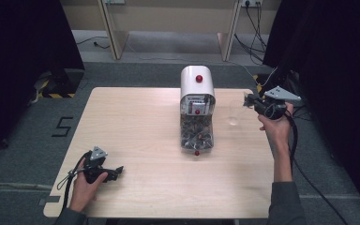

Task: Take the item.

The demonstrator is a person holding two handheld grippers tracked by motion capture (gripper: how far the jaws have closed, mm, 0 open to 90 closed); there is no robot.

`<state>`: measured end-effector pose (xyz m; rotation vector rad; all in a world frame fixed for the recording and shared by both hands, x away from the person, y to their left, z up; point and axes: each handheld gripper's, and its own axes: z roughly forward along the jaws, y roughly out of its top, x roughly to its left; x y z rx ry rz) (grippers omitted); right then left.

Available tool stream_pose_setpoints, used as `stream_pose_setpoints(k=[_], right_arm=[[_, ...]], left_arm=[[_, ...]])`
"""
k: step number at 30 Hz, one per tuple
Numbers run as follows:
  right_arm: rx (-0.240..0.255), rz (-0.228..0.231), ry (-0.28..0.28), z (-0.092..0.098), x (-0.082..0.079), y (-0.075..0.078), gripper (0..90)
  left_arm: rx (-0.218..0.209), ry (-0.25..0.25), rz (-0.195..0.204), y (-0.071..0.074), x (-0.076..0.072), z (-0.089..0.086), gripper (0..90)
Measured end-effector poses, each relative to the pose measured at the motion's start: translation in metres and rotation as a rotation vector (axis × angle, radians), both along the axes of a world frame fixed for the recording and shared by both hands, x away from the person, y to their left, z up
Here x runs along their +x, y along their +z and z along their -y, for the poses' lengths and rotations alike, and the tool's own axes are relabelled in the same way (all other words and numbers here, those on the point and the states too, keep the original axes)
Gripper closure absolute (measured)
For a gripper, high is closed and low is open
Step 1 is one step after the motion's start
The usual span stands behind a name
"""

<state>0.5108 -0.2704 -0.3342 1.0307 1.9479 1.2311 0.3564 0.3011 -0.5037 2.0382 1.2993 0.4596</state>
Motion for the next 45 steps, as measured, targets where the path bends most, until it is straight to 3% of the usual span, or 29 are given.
stream_pose_setpoints(k=[8,17,28,38,45], right_arm=[[-0.005,-0.012,-0.004,-0.004,0.012,0.007,90.0],[0.007,-0.038,-0.006,-0.01,0.025,-0.001,90.0],[0.01,-0.085,-0.014,-0.019,0.039,-0.02,90.0],[-0.055,-0.138,-0.025,-0.024,0.046,-0.045,90.0],[-0.066,-0.176,-0.046,-0.022,0.051,-0.062,90.0]], left_arm=[[0.0,0.0,0.001,0.0,0.0,0.0,0.0],[0.0,0.0,0.001,0.0,0.0,0.0,0.0],[0.0,0.0,0.001,0.0,0.0,0.0,0.0],[0.0,0.0,0.0,0.0,0.0,0.0,0.0],[0.0,0.0,0.0,0.0,0.0,0.0,0.0]])
